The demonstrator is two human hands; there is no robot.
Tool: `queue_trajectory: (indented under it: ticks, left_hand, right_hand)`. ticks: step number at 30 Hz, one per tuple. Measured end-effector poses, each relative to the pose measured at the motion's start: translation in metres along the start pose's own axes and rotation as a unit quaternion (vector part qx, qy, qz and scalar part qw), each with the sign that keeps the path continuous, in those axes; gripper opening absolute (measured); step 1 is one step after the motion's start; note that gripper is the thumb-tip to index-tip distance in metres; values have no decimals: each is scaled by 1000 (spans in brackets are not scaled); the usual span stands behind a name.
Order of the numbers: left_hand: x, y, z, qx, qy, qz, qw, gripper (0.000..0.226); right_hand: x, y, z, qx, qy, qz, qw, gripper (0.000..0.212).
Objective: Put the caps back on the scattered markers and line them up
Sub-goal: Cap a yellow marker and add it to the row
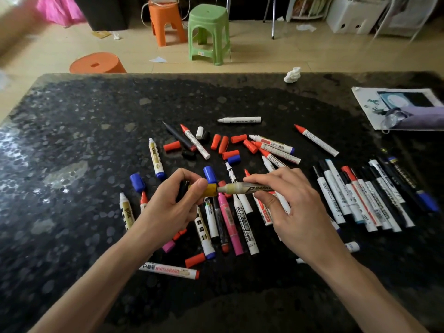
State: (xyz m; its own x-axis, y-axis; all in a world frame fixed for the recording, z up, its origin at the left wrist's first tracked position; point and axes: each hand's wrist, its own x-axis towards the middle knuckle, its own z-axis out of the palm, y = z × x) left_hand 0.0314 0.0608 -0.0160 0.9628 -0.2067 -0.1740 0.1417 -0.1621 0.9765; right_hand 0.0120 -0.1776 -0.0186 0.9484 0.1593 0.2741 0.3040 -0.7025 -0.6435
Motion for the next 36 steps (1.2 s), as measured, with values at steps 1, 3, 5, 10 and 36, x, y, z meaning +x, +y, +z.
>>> queue_trajectory:
  ticks: [1,3,5,10,36]
  left_hand:
    - [0,0,1,5,-12,8,1000,32]
    - [-1,1,2,22,-32,20,999,32]
    - [-2,1,4,26,-36,23,999,31]
    - [-3,3,4,54,-18,49,997,28]
    - [-8,1,37,106,-42,42,993,21]
  right_hand:
    - [0,0,0,-1,-1,-4,1000,31]
    - [-1,0,1,0,-2,-8,1000,31]
    - [-2,-1,1,-1,-1,-12,1000,31]
    - [-3,-5,2,-12,-9,-40,999,35]
    - [-17,-20,8,-11,-167,15,986,10]
